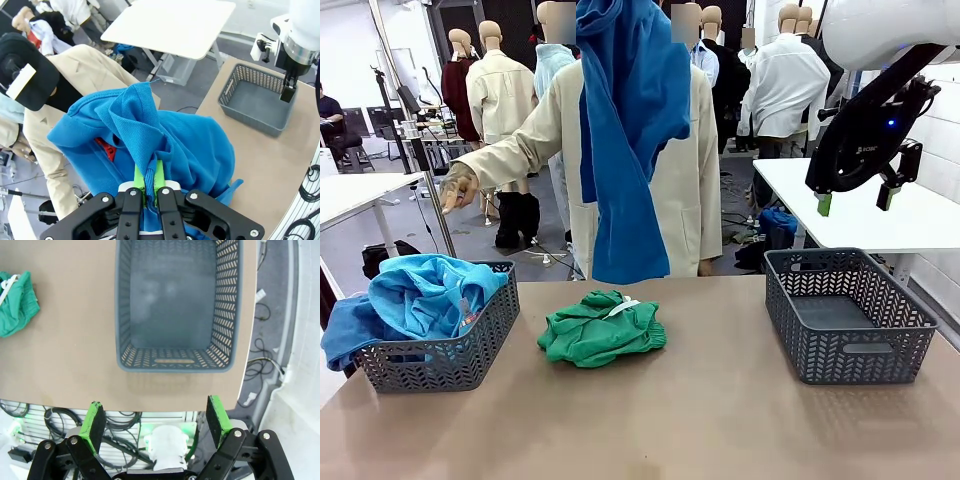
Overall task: Sort the tops and bottoms.
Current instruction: Sort the clothes according to human instructions.
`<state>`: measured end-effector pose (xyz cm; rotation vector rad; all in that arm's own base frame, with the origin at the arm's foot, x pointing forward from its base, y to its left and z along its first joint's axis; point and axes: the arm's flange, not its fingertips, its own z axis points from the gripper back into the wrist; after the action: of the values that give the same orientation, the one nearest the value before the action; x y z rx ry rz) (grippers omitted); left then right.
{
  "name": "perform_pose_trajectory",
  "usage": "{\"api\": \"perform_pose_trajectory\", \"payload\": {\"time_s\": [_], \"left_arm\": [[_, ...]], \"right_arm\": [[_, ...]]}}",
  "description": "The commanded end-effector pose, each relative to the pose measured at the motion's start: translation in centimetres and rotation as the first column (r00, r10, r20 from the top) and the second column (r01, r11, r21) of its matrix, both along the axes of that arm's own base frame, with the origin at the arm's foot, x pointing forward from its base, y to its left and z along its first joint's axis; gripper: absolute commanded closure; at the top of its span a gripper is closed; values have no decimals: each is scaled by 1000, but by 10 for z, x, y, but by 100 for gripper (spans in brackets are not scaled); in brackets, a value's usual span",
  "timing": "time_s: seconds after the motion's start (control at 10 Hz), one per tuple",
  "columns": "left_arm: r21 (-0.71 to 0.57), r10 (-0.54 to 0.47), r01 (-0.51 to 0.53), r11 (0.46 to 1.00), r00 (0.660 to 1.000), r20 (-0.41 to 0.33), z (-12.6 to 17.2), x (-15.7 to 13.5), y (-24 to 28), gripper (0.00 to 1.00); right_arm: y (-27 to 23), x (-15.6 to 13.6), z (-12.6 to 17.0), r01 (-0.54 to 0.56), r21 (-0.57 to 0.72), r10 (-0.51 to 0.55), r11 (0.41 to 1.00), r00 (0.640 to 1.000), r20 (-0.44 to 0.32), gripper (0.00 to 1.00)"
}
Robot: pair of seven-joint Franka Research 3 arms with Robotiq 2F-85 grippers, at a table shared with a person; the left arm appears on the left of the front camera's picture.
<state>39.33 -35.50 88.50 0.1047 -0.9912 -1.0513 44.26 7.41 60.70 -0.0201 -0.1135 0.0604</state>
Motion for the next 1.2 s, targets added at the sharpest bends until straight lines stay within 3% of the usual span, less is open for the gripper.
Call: {"api": "perform_pose_trajectory", "payload": {"time_s": [0.0, 0.8, 1.1], "left_arm": [[-17, -13, 14, 1000, 1000, 9, 6, -2, 5, 100], [-1, 0, 0, 1000, 1000, -1, 0, 0, 0, 100], [14, 216, -221, 975, 965, 152, 29, 6, 75, 100]], "right_arm": [[-1, 0, 0, -18, 30, 18, 999, 1000, -9, 0], [-1, 0, 0, -18, 30, 18, 999, 1000, -9, 0], [-1, 0, 0, -18, 30, 18, 999, 1000, -9, 0]]}}
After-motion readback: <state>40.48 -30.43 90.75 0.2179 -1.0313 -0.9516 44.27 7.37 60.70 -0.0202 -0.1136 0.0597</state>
